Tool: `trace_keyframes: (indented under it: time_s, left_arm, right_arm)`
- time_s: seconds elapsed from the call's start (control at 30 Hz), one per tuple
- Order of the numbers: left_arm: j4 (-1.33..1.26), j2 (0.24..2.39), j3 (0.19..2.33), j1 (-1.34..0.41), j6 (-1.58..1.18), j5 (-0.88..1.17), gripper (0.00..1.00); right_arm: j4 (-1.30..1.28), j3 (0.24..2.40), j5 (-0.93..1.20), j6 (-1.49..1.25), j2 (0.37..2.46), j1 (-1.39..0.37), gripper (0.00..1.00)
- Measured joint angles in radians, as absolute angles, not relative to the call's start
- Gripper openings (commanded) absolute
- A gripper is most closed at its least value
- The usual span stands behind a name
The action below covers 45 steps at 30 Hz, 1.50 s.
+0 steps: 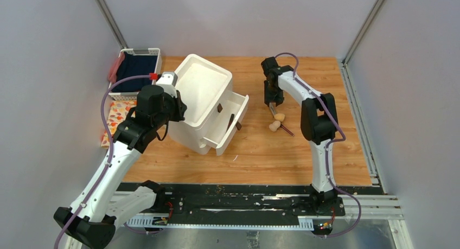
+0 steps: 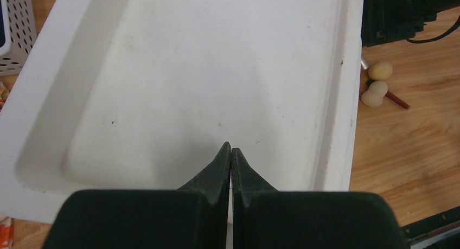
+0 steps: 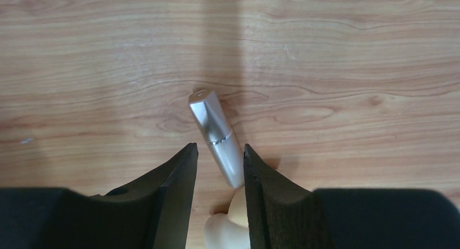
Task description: Organize the makeup
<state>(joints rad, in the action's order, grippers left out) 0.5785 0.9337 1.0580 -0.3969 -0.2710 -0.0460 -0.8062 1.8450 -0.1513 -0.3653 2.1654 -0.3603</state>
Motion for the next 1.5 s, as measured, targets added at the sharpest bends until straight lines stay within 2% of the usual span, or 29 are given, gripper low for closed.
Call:
trace_keyframes:
  time_s: [0.2, 0.4, 0.57, 0.67, 0.83, 1.27, 1.5]
  left_arm:
    - [0.579, 0.934, 1.058, -0.397, -0.269, -0.050, 0.00]
    - [0.579, 0.937, 1.058, -0.397, -0.269, -0.049, 0.00]
    - [0.579, 0.938, 1.058, -0.397, -0.269, -0.049, 0.00]
    - [0.579, 0.937, 1.058, -0.397, -0.269, -0.049, 0.00]
    - [0.579, 0.937, 1.058, -0.397, -0.269, -0.049, 0.00]
    - [0.579, 0.937, 1.052, -0.397, -0.269, -0.049, 0.00]
    - [0.579, 0.938, 1.052, -0.397, -0.269, -0.049, 0.00]
  right_arm:
    - [-0.823, 1.851, -0.125, -0.358, 2.210, -0.348, 0.38]
    - [-0.830, 1.862, -0.102, -0.350, 2.223, -0.347, 0.27]
    - [-0.831, 1.863, -0.076, -0.348, 2.230, -0.346, 0.22]
    - [-0.831, 1.863, -0.068, -0.349, 2.230, -0.346, 0.11]
    - [-0.831, 1.863, -0.067, -0.350, 2.230, -0.346, 0.00]
    - [-0.821, 1.844, -0.017, -0.359, 2.217, -0.346, 0.00]
    - [-0.804, 1.768, 0.008, -0.379, 2.095, -0.346, 0.00]
